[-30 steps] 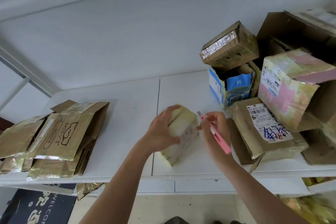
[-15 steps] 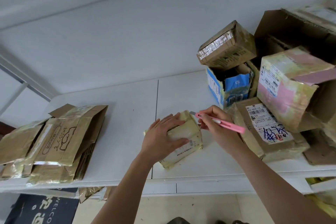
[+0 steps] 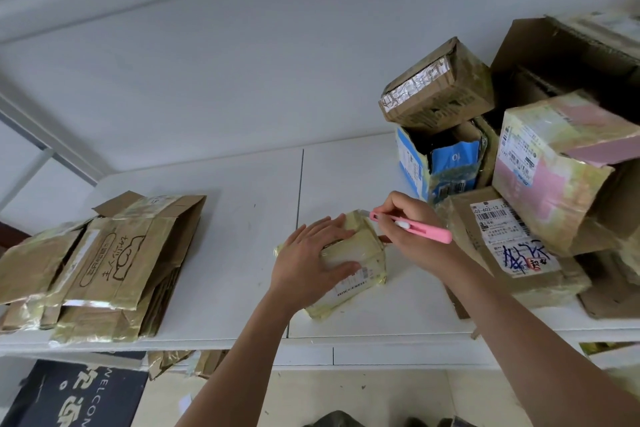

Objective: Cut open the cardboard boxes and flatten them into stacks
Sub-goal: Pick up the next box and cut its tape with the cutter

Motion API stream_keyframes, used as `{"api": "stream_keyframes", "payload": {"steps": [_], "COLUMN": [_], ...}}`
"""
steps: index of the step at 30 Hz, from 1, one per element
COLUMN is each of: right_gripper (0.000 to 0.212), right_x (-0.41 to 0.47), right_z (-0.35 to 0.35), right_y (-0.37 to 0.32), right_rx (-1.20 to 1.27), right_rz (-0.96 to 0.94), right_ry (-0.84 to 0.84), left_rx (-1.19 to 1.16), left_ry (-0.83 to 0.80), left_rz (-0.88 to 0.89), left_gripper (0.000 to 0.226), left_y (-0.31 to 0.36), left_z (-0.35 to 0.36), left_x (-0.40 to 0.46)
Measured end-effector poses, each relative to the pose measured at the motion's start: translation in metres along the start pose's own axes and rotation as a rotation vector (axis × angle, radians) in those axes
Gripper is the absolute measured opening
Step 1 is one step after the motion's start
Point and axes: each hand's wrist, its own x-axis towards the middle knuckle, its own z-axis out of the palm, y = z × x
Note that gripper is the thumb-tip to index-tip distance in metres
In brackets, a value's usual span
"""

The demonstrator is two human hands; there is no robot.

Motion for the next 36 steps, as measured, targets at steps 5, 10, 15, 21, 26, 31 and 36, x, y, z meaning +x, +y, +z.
{"api": "stream_keyframes", "payload": {"steps": [5,10,15,21,26,31,36], "right_gripper": [0.014,0.019,0.018,0.015,0.02,0.048,0.039], "right_x": [-0.014,-0.029,-0.041,-0.044,-0.036,-0.029,-0.01], "right_z": [-0.011,-0.022,-0.026,-0.036,-0.012,0.003,0.021], "right_y": [0.002,-0.005,-0.015,-0.006,0.032,0.062,0.043], "right_rx": [-0.029,-0.047,-0.121,-0.09,-0.937,-1.157,-0.73], "right_rz": [0.003,-0.014,-0.047,0.061,-0.121,0.056,0.206], "right_ry": [-0.054,-0.131,-0.163,-0.074,-0.035,-0.136,-0.097], "left_rx": [0.011,-0.006,-0.024,-0.02,-0.041,-0.306,-0.527], "left_ry": [0.013,0.0,-0.009,0.108,0.089,0.118,0.096], "left_rz": [-0.006,-0.015,-0.009,-0.234,-0.364,-0.424,-0.688], "left_gripper": [0.048,0.049,0.049,0.056,0.041,0.03,0.074], "left_y": [0.001,0.002,0.001,0.0,0.003,-0.019,-0.025], "left_z": [0.001,0.0,0.002,-0.005,-0.009,-0.016,-0.018], "left_x": [-0.001,-0.001,-0.001,0.007,0.011,0.012,-0.001]}}
